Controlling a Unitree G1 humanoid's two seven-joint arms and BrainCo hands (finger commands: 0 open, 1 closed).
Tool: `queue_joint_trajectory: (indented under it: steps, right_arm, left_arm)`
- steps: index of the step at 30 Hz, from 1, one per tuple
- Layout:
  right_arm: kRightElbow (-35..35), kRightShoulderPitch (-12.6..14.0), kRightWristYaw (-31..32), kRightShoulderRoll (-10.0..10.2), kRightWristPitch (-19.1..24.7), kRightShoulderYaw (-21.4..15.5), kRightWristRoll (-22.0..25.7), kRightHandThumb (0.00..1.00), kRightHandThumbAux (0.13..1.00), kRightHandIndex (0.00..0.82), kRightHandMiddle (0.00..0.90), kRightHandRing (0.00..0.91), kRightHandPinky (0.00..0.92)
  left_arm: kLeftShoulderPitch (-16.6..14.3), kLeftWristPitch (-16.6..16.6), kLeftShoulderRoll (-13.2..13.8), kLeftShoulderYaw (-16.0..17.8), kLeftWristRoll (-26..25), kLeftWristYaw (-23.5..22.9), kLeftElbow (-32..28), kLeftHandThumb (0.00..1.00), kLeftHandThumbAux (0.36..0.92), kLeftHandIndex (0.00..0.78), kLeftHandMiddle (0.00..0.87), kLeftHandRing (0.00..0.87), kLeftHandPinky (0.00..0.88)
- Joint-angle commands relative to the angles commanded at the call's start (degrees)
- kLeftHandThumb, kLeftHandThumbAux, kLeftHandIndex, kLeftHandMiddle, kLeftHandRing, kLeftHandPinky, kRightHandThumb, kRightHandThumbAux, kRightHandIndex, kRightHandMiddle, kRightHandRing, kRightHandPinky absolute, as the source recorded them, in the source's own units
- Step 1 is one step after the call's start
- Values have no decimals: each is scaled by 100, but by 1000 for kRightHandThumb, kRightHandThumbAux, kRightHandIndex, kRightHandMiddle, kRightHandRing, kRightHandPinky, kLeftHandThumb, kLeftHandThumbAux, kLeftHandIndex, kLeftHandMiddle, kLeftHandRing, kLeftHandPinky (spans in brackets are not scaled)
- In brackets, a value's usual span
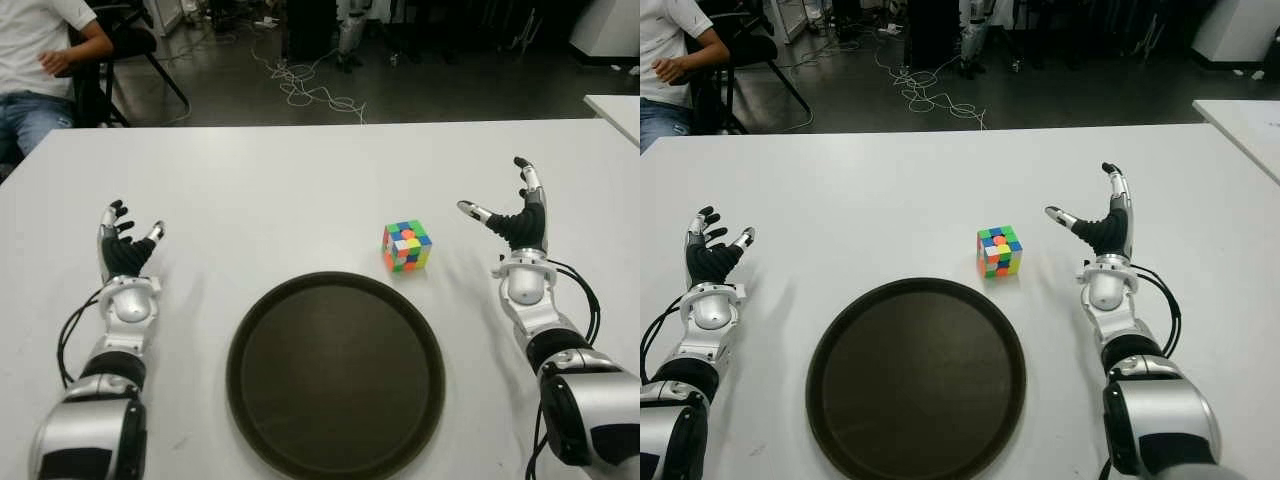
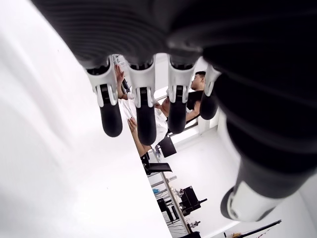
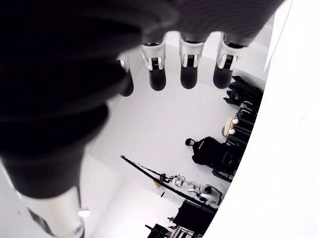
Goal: Pick up the Rubik's Cube and put it in the plate
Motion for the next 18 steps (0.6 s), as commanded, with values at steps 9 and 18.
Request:
queue_joint_trajectory:
  steps: [9, 18]
  right_arm:
    - [18, -28, 10, 3, 57, -24, 17, 0, 761, 53, 29, 21, 27]
    - [33, -48, 17, 21, 94, -56, 54, 0, 785, 61, 43, 29, 35]
  left_arm:
    - [-19, 68, -5, 7, -10, 22, -26, 366, 744, 95, 173, 194, 240]
    - [-21, 102, 22, -23, 24, 46, -31, 386, 748, 107, 179, 202, 257]
